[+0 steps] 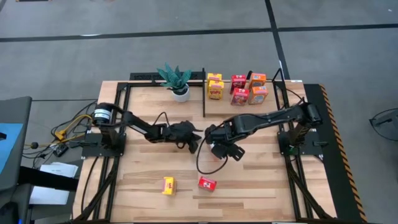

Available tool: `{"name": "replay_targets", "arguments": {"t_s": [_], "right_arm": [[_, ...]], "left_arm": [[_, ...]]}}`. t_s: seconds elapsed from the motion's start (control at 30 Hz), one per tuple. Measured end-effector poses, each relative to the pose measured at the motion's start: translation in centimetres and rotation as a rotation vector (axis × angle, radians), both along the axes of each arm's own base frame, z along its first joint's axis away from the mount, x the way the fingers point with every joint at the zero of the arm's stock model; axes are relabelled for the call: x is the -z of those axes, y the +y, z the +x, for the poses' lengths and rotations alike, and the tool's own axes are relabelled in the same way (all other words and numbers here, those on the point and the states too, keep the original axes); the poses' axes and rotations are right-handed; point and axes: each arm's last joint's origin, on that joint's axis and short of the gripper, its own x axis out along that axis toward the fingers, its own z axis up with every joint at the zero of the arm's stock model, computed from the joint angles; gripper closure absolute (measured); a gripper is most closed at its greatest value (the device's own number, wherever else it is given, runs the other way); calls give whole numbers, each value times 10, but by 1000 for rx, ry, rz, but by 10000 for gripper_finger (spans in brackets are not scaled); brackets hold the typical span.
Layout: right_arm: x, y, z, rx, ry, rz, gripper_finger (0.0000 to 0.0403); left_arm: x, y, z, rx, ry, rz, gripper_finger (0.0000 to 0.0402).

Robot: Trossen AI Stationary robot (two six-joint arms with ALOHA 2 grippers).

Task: Stack cereal on shelf
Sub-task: Put the orange cereal box on the shelf aligned with orange cereal boxes

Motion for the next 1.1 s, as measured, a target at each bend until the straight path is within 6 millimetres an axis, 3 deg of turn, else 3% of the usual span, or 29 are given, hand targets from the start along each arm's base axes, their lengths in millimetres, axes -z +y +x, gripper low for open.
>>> {"name": "replay_targets", "arguments": {"t_s": [0.1,0.2,0.4,0.67,0.97,1.1], "right_arm": [[0,0,0,8,0,3,138],[0,0,0,8,-1,3,138],[0,1,-1,-7,11,15,138],[0,4,0,-127,-17,-2,138],[20,16,1,-236,-70,25,138],[26,16,4,-234,-102,27,138]], "left_arm": [[-6,-6,7,81,-91,-34,402],[2,-5,11,47,-52,-34,402],[12,9,25,-33,-52,-17,401],[20,18,51,3,-52,-21,401],[22,19,50,23,-40,-21,402],[15,21,44,21,48,-39,402]]}}
